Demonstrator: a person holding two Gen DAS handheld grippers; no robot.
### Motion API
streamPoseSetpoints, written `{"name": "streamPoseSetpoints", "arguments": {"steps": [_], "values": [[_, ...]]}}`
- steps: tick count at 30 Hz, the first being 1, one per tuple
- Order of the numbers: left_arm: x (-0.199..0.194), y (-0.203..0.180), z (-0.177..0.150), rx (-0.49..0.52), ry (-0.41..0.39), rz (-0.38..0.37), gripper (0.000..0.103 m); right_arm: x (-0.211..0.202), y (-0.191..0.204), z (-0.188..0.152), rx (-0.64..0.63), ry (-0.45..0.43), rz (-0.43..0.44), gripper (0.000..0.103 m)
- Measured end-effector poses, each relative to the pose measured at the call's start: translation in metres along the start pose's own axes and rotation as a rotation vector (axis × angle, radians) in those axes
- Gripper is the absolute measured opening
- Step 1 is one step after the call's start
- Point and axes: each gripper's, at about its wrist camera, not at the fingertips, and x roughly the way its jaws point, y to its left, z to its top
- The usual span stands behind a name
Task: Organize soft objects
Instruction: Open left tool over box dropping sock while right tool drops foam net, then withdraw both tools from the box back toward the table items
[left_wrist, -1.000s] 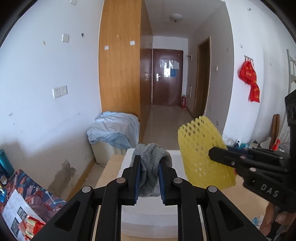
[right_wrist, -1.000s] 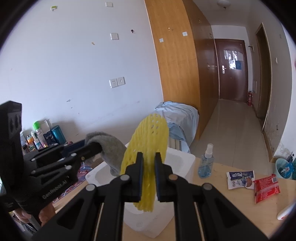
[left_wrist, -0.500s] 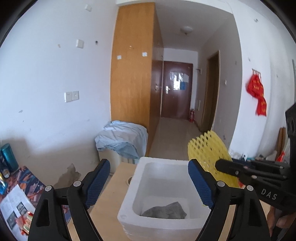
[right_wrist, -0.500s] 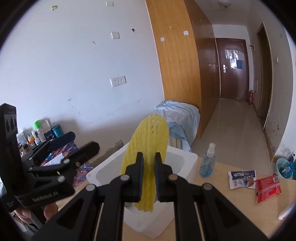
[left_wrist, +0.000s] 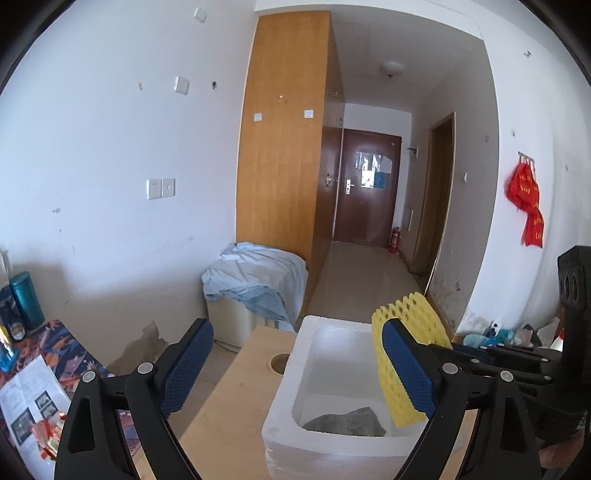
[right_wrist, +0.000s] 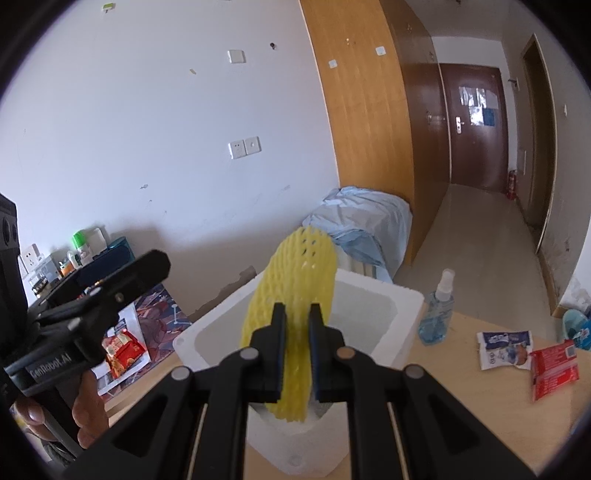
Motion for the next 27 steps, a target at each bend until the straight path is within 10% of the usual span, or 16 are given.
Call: {"name": "streamPoseSetpoints", "arguments": {"steps": [5, 27], "values": [[0.002, 0.001, 0.001, 0.000, 0.007, -0.003, 0.093, 0.001, 0.001, -0.001, -0.001, 0.000, -0.006, 0.083], [-0.046, 0.008, -0.004, -0.028, -0.043, -0.048, 0.095, -0.012, 0.011, 0.001, -0.036, -0.023, -0.061, 0.090]]}}
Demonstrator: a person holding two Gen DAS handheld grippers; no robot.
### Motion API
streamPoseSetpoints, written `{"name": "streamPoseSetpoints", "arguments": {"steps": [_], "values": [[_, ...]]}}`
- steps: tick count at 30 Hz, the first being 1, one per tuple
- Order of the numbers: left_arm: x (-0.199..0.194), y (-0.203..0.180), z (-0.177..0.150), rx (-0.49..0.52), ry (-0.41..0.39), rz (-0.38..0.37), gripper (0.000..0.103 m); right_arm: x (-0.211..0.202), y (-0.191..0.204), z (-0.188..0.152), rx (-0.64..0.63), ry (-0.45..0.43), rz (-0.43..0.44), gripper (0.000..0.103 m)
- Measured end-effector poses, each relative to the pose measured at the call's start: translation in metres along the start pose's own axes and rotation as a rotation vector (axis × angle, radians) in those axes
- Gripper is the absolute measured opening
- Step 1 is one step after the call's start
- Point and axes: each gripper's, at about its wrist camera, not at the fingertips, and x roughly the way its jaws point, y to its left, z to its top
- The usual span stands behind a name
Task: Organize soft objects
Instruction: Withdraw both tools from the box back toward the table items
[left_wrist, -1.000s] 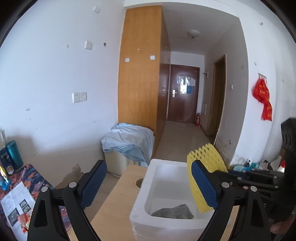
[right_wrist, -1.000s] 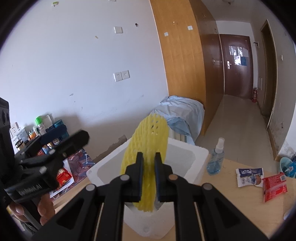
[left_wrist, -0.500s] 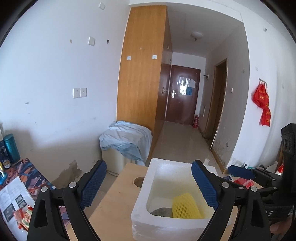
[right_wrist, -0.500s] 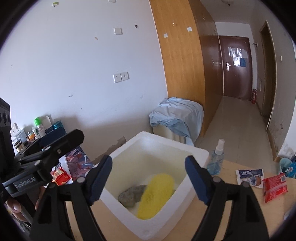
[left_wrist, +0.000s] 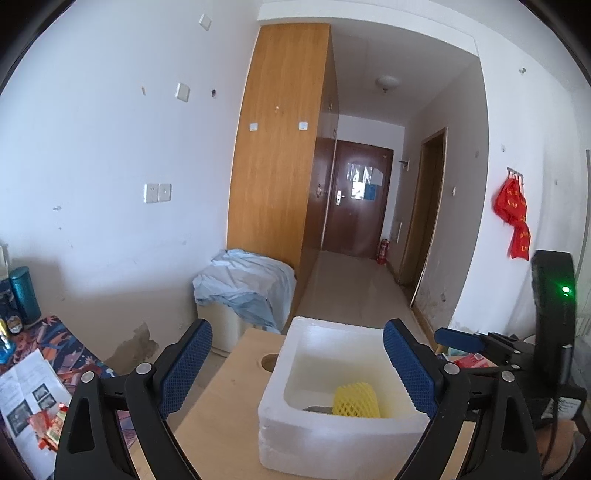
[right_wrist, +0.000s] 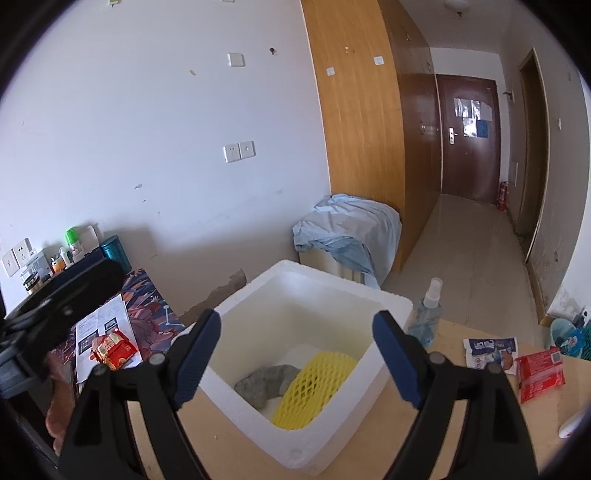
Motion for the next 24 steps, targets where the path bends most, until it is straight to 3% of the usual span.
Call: {"name": "streamPoseSetpoints", "arguments": {"steps": [8, 14, 24], "values": [[-0.022, -0.006, -0.004, 0.024, -0.004, 0.014, 0.096, -0.014, 0.009, -0.002, -0.018, 0.000, -0.049, 0.092], [-0.039, -0.006, -0.004, 0.025, -0.010, 0.028, 0.099, -0.042, 0.010, -0.010, -0.010, -0.018, -0.078, 0.102], [-0.078, -0.025, -0.021, 0.057, -0.008, -0.006, 0.100, -0.103, 0.017, -0.036, 0.006, -0.067, -0.110, 0.103]]}}
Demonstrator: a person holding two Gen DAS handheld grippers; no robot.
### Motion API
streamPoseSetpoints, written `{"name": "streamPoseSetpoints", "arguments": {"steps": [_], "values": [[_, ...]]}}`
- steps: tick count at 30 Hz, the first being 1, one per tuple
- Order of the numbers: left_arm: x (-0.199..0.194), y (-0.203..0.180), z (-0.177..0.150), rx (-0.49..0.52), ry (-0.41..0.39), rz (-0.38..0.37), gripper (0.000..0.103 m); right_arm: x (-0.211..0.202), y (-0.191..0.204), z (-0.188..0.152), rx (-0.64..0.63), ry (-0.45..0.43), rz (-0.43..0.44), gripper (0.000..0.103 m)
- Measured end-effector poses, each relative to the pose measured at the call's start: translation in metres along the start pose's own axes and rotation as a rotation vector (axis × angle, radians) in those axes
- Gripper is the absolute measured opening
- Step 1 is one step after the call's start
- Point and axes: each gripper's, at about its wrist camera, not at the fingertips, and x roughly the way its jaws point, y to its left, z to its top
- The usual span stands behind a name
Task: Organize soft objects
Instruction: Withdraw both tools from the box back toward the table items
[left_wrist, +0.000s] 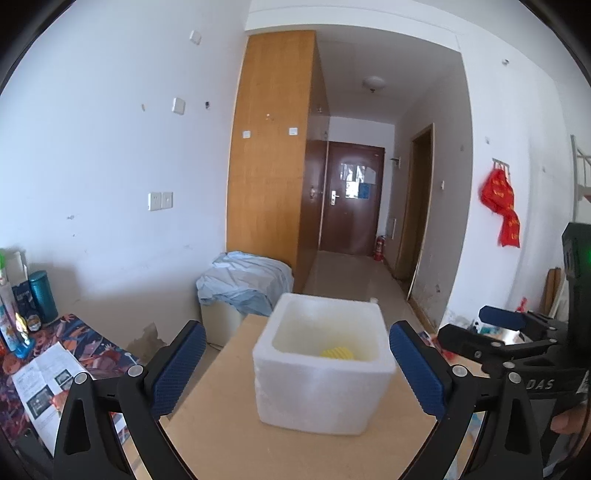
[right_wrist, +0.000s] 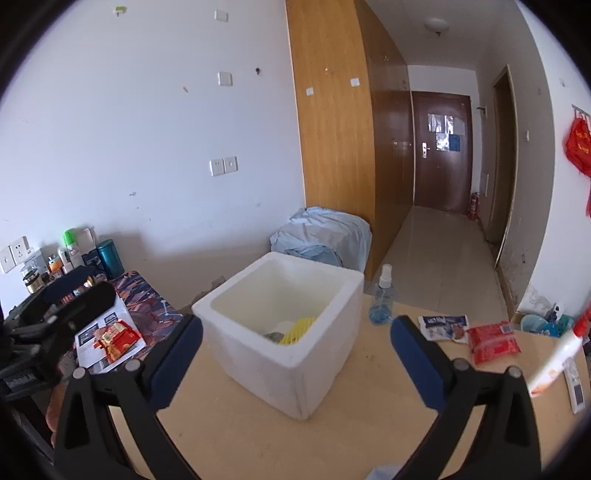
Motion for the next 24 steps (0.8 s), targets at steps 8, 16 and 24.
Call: {"name": "streamPoseSetpoints", "arguments": {"steps": [8, 16, 24], "values": [[-0.046, -0.005, -0.009, -0.029, -0.051, -0.020, 0.101, -0.053, 0.005, -0.023, 0.017, -0.081, -0.001, 0.103], [-0.069, -0.019, -0.018, -0.022, -0.054, -0.048, 0.103, -0.096, 0.004, -0.039, 0.029, -0.142, -0.021, 0.103], [-0.096, -0.038, -0.027, 0.003, -0.092, -0.076, 0.103, -0.135, 0.001, -0.060, 0.043, -0.207, -0.058, 0.103]]}}
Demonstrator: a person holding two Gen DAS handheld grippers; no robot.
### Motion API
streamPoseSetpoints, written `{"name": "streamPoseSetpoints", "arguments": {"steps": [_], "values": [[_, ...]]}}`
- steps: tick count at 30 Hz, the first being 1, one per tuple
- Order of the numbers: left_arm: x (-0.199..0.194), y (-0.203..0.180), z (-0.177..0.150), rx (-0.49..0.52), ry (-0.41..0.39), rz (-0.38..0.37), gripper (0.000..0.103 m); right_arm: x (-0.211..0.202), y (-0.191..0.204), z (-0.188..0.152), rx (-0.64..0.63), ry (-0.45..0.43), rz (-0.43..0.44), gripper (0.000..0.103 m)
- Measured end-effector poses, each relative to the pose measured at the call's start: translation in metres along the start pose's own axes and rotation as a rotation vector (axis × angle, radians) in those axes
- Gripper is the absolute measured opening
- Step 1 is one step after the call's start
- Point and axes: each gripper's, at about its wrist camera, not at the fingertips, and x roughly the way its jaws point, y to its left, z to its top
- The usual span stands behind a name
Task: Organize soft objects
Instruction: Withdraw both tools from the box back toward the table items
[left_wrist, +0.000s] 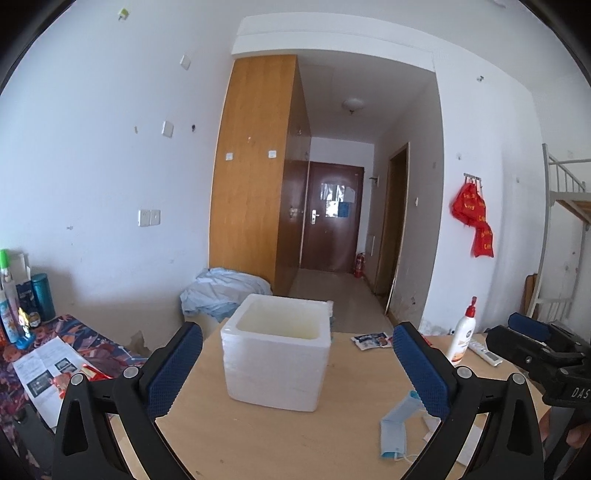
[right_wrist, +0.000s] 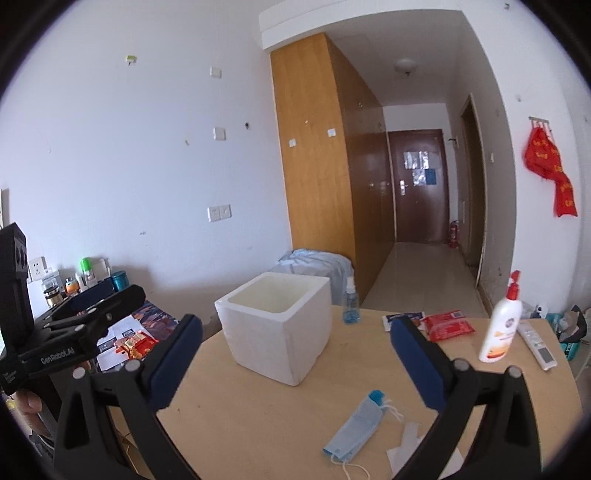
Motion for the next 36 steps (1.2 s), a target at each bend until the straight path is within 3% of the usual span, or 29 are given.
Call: {"name": "streamPoseSetpoints", "arguments": {"steps": [8, 15, 21, 36], "values": [[-0.013, -0.019, -0.006, 0.016, -0.020, -0.042, 0.103, -0.024, -0.010, -0.012, 0.009, -0.035, -0.045, 0.103], [-0.007, -0.036, -0.030, 0.021, -0.015, -0.081, 0.103, -0.041, -0.021, -0.031, 0.030, -0.069, -0.094, 0.103], [-0.001, -0.047, -0.058, 0.006, -0.013, -0.112, 0.103, -0.060, -0.031, -0.063, 0.023, -0.128, -0.216, 0.103], [0.013, -0.066, -0.121, 0.036, 0.040, -0.178, 0.103, -0.057, -0.052, -0.126, 0.053, -0.032, -0.323, 0.103]]}}
